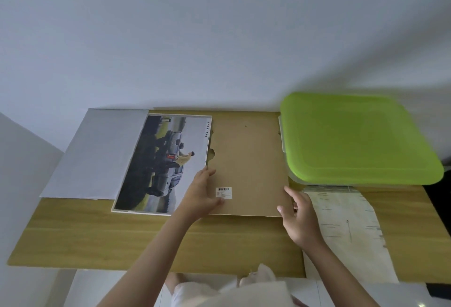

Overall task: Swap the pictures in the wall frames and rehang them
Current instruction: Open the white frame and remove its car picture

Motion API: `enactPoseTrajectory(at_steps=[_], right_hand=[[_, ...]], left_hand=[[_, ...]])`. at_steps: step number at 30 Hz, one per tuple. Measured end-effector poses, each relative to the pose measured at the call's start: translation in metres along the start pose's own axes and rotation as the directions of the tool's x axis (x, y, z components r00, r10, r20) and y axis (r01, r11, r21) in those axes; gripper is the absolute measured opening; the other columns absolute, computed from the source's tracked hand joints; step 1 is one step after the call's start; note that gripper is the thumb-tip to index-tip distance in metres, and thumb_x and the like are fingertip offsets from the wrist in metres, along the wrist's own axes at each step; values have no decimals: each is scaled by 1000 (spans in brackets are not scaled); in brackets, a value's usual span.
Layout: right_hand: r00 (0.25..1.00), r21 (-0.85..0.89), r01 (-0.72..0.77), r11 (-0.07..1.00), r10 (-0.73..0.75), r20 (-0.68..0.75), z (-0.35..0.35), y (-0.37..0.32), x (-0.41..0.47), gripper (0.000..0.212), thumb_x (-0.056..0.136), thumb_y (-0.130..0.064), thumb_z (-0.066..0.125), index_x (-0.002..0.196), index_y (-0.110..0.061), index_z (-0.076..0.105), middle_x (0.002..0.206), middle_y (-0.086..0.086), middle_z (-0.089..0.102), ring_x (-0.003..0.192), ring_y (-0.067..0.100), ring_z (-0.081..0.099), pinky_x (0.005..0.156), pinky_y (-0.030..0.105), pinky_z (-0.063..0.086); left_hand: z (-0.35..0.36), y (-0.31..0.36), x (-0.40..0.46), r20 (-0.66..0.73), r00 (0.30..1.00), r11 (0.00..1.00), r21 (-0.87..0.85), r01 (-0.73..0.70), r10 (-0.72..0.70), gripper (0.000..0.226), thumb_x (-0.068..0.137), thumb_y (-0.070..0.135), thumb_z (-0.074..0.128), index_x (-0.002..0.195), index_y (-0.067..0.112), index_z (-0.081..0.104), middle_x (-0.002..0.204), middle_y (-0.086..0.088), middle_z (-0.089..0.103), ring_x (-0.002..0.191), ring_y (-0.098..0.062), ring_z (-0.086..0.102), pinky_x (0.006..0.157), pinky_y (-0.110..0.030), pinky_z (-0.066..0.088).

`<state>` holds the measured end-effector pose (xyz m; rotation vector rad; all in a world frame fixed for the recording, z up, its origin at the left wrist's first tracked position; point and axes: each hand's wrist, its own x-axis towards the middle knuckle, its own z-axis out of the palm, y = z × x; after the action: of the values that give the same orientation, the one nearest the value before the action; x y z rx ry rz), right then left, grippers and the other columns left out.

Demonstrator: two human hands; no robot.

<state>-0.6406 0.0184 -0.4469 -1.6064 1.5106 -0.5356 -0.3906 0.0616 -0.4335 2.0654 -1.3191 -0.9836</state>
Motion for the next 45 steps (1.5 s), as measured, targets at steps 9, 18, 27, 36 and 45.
enactPoseTrajectory(at_steps=[9, 18, 27, 36, 45], right_hand=[[1000, -196, -4, 981, 10, 29, 20, 6, -3, 75, 75, -23, 78, 140, -13, 42, 138, 9, 33, 125, 26, 31, 103, 30, 30], [996, -295, -85, 952, 90, 5, 29, -3, -7, 74, 83, -25, 70, 145, -14, 32, 155, 10, 19, 141, 28, 16, 112, 35, 24], [993, -240, -98, 966, 81, -81, 47, -19, -17, 71, 84, -14, 67, 146, -8, 31, 156, 8, 21, 144, 21, 22, 113, 31, 23], [992, -191, 50, 980, -71, -103, 109, -89, -7, 61, 85, -7, 64, 141, -9, 40, 150, 6, 35, 141, 17, 29, 110, 19, 20], [997, -271, 69, 960, -78, -22, 174, -171, 57, 61, 86, -25, 64, 141, -14, 39, 130, 10, 45, 127, 27, 38, 102, 34, 36]], left_hand=[[11, 6, -3, 188, 982, 991, 132, 5, -30, 107, 70, 22, 79, 148, 12, 6, 155, -3, -23, 146, -15, 1, 102, -14, 22], [18, 8, 0, 187, 981, 980, 198, 7, -45, 106, 72, 23, 78, 148, 10, 4, 154, -6, -26, 145, -17, -10, 113, -24, 16], [8, 4, 1, 199, 978, 991, 107, -81, 58, 88, 80, 24, 69, 147, 12, 12, 157, -5, -16, 145, -16, -9, 115, -29, 14], [-85, -30, -1, -26, 990, 990, 7, -141, 141, 60, 86, 29, 63, 139, 22, 37, 153, 3, 28, 141, -16, 25, 116, -39, 26], [-178, -120, 5, -50, 999, 991, 128, 24, -18, 70, 79, 34, 68, 140, 24, 34, 136, -2, 35, 125, -20, 32, 105, -37, 38]])
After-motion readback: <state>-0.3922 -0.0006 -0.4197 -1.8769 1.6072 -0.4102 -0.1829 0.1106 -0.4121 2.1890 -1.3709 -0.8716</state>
